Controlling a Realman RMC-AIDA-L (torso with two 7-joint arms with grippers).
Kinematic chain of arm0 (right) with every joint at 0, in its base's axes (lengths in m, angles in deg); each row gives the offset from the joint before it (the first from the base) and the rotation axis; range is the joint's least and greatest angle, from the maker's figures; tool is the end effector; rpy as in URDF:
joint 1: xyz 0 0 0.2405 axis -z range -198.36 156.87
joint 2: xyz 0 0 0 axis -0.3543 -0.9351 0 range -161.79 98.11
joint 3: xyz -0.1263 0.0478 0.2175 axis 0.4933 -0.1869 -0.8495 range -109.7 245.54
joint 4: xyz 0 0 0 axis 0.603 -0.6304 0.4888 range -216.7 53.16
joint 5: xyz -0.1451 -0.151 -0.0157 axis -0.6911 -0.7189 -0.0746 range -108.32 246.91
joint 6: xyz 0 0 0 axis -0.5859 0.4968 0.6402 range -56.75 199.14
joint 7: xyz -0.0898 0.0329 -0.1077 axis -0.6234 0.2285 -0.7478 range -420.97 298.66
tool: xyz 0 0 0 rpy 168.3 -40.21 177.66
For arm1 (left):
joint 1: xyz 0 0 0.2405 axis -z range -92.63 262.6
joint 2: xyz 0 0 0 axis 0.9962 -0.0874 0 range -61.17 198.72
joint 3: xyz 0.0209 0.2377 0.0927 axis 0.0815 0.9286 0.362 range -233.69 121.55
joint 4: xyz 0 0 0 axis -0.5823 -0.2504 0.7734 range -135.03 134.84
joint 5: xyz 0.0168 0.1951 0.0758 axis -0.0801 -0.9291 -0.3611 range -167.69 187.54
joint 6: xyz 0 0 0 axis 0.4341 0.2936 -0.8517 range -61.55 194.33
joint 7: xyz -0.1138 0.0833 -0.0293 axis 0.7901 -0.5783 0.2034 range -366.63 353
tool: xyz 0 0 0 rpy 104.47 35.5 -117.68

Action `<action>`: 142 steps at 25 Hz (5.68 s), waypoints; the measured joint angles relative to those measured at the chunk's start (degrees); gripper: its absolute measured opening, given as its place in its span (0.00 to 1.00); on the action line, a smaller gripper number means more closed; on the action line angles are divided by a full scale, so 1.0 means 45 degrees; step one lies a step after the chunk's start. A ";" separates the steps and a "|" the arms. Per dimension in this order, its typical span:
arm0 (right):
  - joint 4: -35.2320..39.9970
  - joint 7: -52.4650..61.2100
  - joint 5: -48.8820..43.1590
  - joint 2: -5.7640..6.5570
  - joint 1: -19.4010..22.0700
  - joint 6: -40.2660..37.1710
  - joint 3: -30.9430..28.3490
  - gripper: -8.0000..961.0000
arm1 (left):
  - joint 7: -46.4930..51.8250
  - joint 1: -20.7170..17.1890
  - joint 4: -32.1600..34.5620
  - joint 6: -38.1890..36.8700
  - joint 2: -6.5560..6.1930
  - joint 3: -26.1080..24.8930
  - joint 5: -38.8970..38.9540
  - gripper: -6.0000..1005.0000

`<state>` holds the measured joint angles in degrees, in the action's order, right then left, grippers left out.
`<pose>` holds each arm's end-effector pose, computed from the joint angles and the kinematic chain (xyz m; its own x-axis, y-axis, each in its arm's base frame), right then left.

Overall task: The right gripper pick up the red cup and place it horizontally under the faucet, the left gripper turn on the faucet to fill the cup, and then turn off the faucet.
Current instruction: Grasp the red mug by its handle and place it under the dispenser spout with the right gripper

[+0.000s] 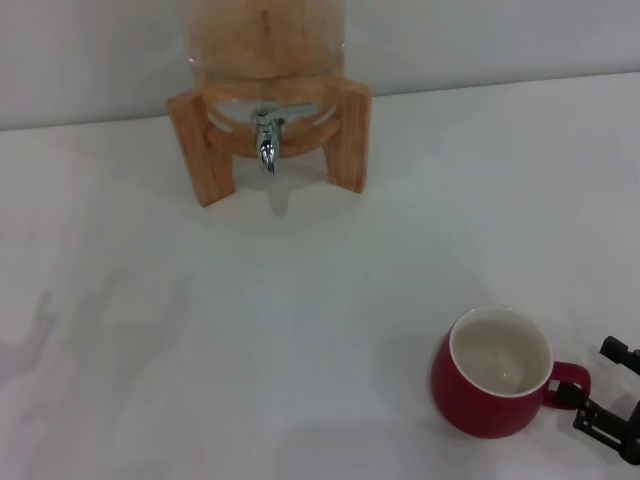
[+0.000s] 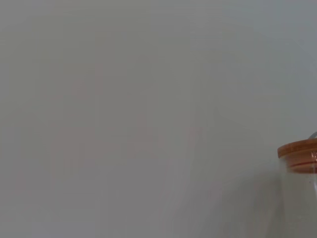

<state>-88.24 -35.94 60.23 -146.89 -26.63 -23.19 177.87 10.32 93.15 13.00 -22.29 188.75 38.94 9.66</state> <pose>0.3867 0.1440 -0.0143 0.6763 -0.1733 -0.7160 -0.6885 -0.4943 -0.5307 -0.3345 0.2377 0.0103 0.6252 -0.2586 0.7364 0.6936 -0.2486 -0.6761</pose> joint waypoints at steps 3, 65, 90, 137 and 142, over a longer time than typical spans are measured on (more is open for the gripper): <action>0.0118 -0.0002 0.0004 0.0000 -0.0004 0.0052 -0.0002 0.85 | 0.0000 0.0001 -0.0006 0.0000 0.0000 0.0000 0.0000 0.84; 0.0463 -0.0060 -0.0007 -0.0019 -0.0658 0.0859 -0.0209 0.64 | -0.0138 0.0020 0.0000 0.0000 -0.0001 0.0000 -0.0019 0.84; 0.0892 -0.0037 -0.0297 -0.0019 -0.0660 0.0785 -0.0176 0.17 | -0.0136 0.0020 0.0000 0.0001 0.0000 0.0000 -0.0018 0.84; 0.2464 0.1120 -0.0490 -0.0018 -0.1000 0.1837 0.0137 0.17 | 0.0283 0.0838 -0.0079 0.0330 -0.0085 0.0714 0.0002 0.83; 0.2512 0.1300 -0.0484 -0.0018 -0.1258 0.1984 0.0137 0.17 | 0.0288 0.0965 -0.0012 0.0471 -0.0077 0.0849 0.0002 0.83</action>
<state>-76.93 -30.09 58.05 -146.97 -32.29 -14.27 178.49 11.61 97.49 12.94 -20.17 188.40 42.76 9.67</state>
